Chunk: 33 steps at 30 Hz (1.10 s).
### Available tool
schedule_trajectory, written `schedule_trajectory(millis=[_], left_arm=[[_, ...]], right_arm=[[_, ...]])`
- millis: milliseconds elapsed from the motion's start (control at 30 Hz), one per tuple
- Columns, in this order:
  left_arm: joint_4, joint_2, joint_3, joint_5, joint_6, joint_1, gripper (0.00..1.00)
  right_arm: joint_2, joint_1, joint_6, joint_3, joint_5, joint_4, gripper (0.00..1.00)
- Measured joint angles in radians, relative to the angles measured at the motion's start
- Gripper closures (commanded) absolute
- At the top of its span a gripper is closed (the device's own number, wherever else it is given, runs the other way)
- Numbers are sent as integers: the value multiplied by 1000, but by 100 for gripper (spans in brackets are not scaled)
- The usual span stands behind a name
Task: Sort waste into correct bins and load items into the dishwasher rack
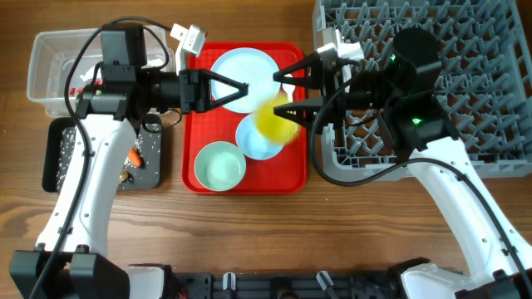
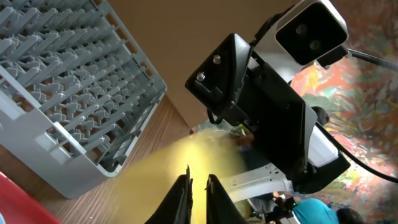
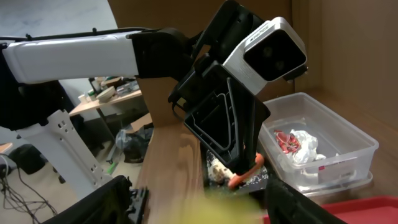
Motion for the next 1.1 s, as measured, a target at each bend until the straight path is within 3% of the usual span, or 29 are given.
schedule_trajectory(millis=[233,333,467,533,667,867,1100], left_arm=[[0,0,0,-7,0,0,96],[0,0,0,-11,0,0,95],[-7,0,0,-69,0,-4,86],[-45,0,1,-157,0,-23,85],[-209,0,6,-480,-2,-134,69],[-372,0,7,-949,-35,-388,65],[-234,3,-192,-1087,-270,-509,63]], right_arm=[[0,0,0,0,0,4,34],[0,0,1,0,0,4,28],[0,0,14,0,0,4,19],[0,-9,28,0,1,4,16],[0,-98,83,0,8,-39,7],[0,-243,76,4,42,-247,4],[0,-256,-2,4,72,-371,2]])
